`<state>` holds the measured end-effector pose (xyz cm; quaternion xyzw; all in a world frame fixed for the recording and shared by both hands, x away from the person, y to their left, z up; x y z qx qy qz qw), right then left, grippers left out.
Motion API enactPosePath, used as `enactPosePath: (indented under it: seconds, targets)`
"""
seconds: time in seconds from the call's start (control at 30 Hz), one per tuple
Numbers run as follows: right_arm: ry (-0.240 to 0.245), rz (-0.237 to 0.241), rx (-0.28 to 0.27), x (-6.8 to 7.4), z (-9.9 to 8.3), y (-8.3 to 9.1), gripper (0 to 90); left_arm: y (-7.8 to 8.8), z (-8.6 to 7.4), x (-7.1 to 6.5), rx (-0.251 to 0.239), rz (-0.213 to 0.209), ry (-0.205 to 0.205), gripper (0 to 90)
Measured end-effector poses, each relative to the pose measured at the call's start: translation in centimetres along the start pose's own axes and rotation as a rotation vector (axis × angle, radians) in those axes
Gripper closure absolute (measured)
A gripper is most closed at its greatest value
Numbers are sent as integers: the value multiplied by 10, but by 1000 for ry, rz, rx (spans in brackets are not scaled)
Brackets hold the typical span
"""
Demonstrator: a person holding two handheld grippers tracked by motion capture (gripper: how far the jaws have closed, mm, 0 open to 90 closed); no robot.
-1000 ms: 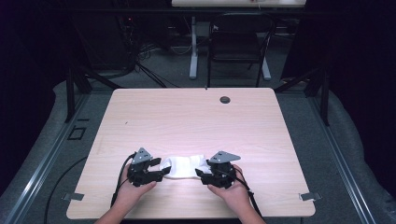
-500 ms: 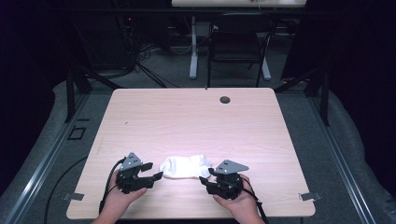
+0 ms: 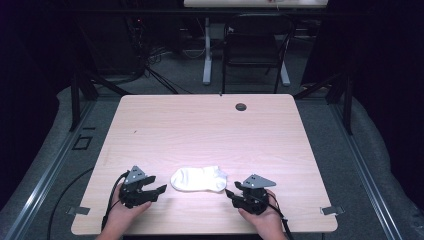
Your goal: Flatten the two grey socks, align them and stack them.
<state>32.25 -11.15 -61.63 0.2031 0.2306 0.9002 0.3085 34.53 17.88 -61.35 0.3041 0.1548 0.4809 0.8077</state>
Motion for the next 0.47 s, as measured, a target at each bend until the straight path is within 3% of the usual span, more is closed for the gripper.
enactPosePath:
  seconds: [0.17, 0.47]
  targets:
    - [33, -35, 5, -5, -3, -3, 454, -5, -2, 2, 11, -1, 3, 409]
    - [6, -80, 58, -9, -6, -6, 346, -7, 0, 4, 8, -7, 3, 412]
Point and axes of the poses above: each handheld gripper's, and its own axes: y roughly backward along the jaws, z roughly out of its top, x roughly to its left, the point moved 8 cm from there along -y, roughly forward along the jaws, and after that the axes turned 12 degrees about z, right-handed, at the moved point
